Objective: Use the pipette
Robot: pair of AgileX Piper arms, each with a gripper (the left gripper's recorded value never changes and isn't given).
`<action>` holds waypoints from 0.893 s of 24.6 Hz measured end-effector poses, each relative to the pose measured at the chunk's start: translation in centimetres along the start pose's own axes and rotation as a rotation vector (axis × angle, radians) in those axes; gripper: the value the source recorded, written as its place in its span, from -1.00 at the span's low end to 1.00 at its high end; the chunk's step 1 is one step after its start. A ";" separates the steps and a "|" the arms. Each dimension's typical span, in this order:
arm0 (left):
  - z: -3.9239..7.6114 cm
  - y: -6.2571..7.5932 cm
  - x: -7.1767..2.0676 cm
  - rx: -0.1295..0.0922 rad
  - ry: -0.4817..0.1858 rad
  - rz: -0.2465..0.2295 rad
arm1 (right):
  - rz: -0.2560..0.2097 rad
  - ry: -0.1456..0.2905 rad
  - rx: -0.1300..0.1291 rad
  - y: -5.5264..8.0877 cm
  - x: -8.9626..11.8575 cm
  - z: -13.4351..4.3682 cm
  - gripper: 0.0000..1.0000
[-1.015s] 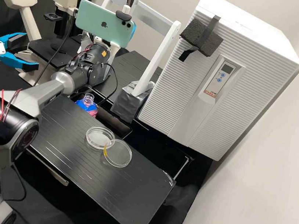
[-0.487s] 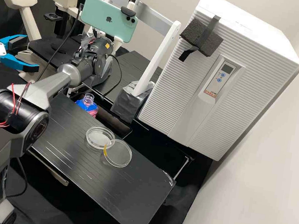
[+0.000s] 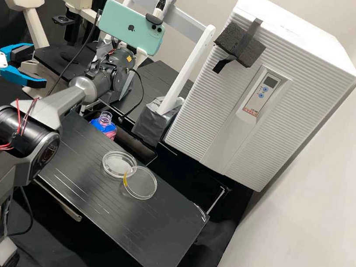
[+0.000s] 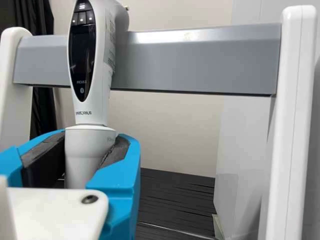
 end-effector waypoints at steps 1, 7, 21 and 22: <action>0.0 0.0 0.00 0.000 -0.002 -0.001 | 0.001 0.000 0.003 0.0 0.0 0.0 -1.00; 0.1 -0.1 -0.04 0.009 -0.014 -0.007 | 0.001 0.000 0.006 0.0 0.0 0.0 -1.00; 0.1 -0.1 -0.04 -0.014 -0.014 -0.007 | -0.022 -0.019 0.010 -1.3 0.8 0.6 -1.00; 0.1 -0.1 -0.04 -0.016 -0.014 -0.007 | -0.022 -0.013 0.011 -1.3 0.9 0.6 -1.00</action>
